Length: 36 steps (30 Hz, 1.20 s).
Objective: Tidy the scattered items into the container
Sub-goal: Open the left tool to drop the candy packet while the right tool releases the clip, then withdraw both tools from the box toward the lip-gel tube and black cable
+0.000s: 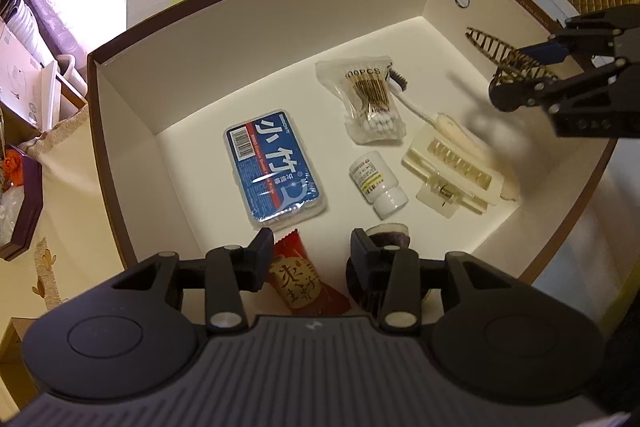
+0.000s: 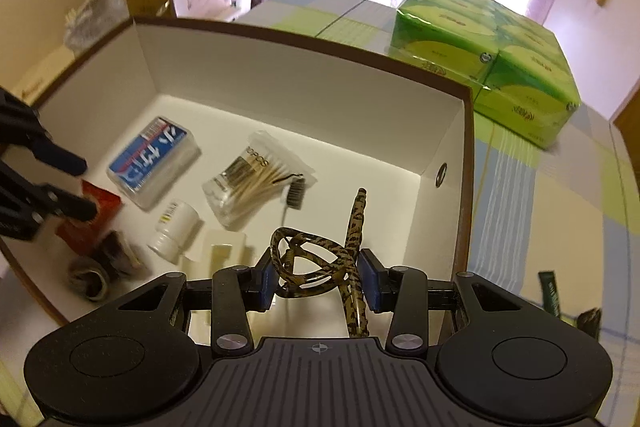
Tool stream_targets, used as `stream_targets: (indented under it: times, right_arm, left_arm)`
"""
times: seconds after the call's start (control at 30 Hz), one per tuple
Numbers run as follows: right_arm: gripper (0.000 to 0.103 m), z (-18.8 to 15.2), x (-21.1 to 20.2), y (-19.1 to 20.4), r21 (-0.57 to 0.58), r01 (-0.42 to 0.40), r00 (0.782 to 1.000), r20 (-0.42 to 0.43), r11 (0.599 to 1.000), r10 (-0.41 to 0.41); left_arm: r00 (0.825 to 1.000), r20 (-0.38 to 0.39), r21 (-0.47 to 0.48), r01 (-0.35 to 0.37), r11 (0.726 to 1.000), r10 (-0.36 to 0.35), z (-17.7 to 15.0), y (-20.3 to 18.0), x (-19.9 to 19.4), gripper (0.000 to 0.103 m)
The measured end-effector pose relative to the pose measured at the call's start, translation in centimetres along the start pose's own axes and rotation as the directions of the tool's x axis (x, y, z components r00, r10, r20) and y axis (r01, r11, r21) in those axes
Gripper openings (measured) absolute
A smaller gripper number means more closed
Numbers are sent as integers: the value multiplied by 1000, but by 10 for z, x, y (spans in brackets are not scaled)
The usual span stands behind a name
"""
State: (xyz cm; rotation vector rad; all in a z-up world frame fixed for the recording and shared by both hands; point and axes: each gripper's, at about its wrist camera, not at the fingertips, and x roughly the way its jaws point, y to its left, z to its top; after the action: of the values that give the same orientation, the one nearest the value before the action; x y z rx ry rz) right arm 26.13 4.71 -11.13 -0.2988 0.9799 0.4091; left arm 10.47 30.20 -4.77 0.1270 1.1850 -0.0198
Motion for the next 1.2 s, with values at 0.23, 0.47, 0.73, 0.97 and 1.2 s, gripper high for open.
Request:
stream_targets:
  times: [0.23,0.47,0.73,0.97,1.2]
  right_arm:
    - [45,6,15,4,-30,23,999,-33,999,-24]
    - [45,8,19,11,-100,75,997,-11,992,-77]
    - [45,4,-7,8,-56,-8,1000,1,998,8]
    - [103,-9,-42,17,-46,-35,996,79,998,38]
    - [103,-17,-60,19,11,-33,997,75,999,32]
  left_arm:
    - [1000,5,-30,7,1000,-7,1,7,2,37]
    - [1000,9,-43,14,999,-14,2,7,5,40]
    - [1000,17,-57,15,998,-14,1,-3,-1,52]
    - [999,49,-75,7,997,-3,0,-12,-17,76]
    - [996,85,-125,-9,992,20,-4,-18,-39,90]
